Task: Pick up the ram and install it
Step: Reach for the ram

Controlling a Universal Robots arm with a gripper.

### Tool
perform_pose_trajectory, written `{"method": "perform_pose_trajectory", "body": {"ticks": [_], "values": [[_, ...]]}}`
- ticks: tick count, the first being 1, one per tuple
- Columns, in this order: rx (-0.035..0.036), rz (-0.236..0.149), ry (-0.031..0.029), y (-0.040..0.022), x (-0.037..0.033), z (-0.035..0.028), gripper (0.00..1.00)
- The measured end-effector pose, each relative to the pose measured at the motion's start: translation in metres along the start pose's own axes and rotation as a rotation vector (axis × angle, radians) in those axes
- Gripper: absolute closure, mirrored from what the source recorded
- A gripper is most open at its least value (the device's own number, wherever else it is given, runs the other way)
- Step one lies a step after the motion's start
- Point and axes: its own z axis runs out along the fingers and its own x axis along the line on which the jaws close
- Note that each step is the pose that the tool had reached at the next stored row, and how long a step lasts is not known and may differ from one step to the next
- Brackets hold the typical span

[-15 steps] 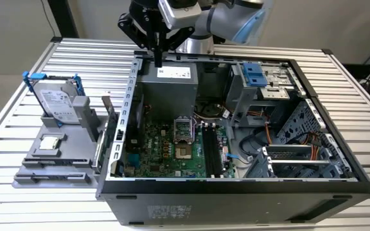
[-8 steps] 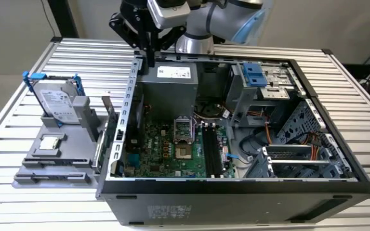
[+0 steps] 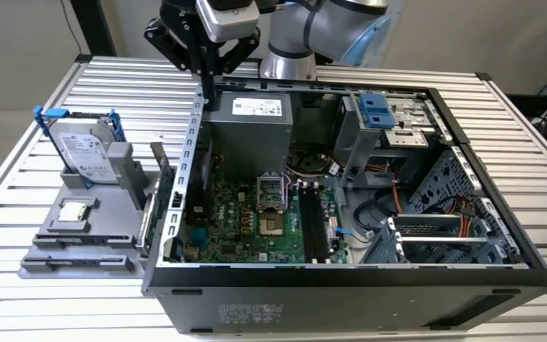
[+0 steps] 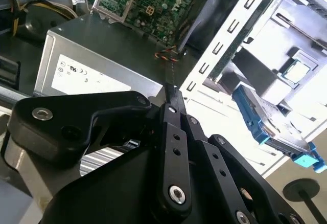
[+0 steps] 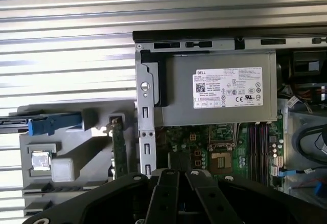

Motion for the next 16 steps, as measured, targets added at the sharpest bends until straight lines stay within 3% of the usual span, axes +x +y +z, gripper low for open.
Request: {"method": "perform_pose_trajectory", "body": {"ticks": [16], "values": [[0.0, 0.0, -0.0001, -0.0028, 0.0403, -0.0008, 1.0]]}}
